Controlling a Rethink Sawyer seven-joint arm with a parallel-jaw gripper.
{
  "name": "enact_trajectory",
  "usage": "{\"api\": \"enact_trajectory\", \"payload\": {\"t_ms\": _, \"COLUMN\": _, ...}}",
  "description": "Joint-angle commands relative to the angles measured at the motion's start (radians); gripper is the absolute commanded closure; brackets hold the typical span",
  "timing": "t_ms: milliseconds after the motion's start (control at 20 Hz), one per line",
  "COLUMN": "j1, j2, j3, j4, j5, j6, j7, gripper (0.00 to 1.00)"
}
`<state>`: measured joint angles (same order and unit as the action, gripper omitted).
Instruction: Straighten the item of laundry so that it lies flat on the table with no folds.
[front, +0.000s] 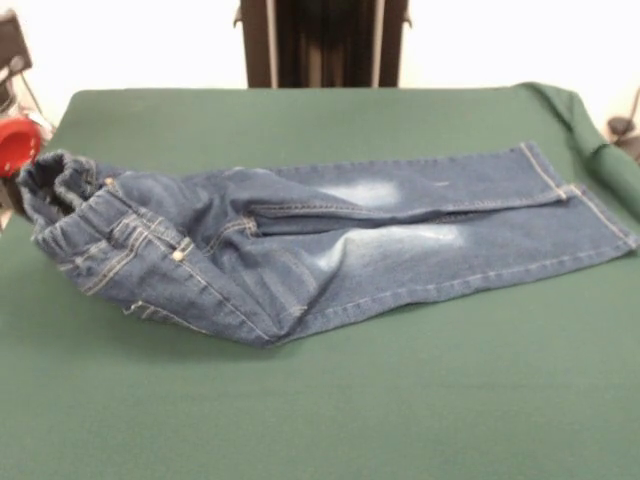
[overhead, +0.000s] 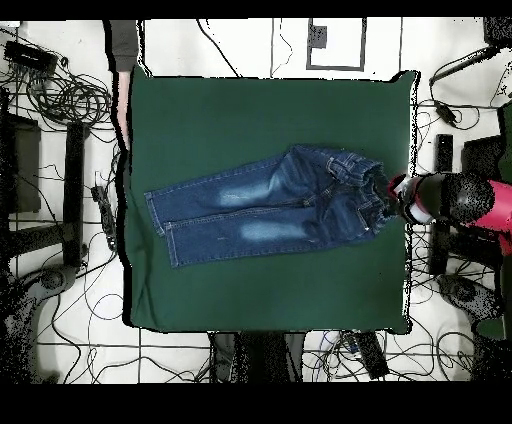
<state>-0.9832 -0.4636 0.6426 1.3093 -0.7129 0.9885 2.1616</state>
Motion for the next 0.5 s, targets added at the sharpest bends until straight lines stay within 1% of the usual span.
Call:
{"api": "enact_trajectory", "payload": {"t_ms": 50, "j1": 0.046, "j2": -0.231, "j3": 0.010, "j4": 0.380, "j5": 0.038, "j6": -0.151, "j7": -0.032, "gripper": 1.00}}
{"api": "enact_trajectory", "payload": {"t_ms": 100, "j1": 0.045, "j2": -0.250, "j3": 0.012, "j4": 0.405, "j5": 0.039, "j6": -0.167, "j7": -0.028, "gripper": 1.00}}
{"api": "enact_trajectory", "payload": {"t_ms": 250, "j1": 0.057, "j2": -0.267, "j3": 0.002, "j4": 0.414, "j5": 0.040, "j6": -0.185, "j7": -0.018, "gripper": 1.00}}
{"api": "enact_trajectory", "payload": {"t_ms": 500, "j1": 0.062, "j2": -0.177, "j3": -0.011, "j4": 0.337, "j5": 0.030, "j6": -0.196, "j7": -0.060, "gripper": 1.00}}
